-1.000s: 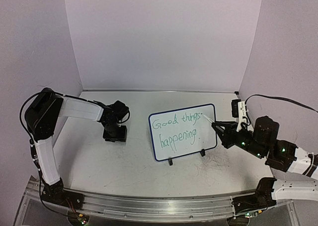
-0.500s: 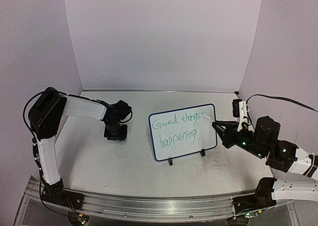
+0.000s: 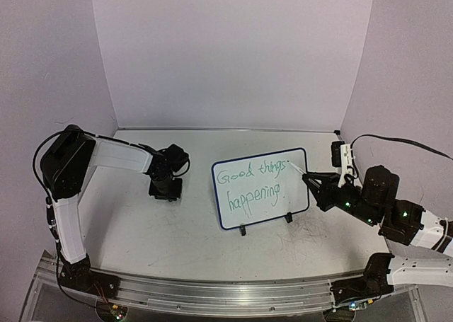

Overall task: Write a sentence on the whiteboard
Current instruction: Pick up the pen cap from the center of the board.

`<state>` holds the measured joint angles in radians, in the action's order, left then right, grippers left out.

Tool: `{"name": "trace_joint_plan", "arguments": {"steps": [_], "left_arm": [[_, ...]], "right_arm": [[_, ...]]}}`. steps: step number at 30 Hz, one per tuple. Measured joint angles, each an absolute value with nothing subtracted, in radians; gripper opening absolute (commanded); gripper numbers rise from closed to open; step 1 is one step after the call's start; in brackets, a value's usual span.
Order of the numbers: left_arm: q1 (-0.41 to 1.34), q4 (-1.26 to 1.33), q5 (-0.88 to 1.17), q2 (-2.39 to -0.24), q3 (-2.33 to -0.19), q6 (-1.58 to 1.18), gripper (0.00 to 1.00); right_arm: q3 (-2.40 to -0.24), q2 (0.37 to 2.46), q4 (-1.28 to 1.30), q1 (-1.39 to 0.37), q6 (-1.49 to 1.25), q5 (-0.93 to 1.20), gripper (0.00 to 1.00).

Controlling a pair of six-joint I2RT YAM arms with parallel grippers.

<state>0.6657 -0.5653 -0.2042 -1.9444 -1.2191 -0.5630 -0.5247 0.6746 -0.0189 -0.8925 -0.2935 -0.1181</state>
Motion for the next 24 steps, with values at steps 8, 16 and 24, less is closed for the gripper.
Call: {"name": "trace_joint_plan", "arguments": {"steps": [8, 16, 24], "left_arm": [[0.678, -0.557, -0.224, -1.933, -1.2, -0.553, 0.25], [0.686, -0.558, -0.224, -1.931, -1.196, -0.55, 0.19], [0.686, -0.558, -0.225, -1.931, -1.196, -0.539, 0.06]], "right_arm": [[-0.525, 0.675, -0.019, -0.892, -0.294, -0.118, 0.0], [-0.525, 0.675, -0.022, -0.892, -0.294, -0.115, 0.0], [-0.525, 0.674, -0.022, -0.892, -0.295, -0.114, 0.0]]}}
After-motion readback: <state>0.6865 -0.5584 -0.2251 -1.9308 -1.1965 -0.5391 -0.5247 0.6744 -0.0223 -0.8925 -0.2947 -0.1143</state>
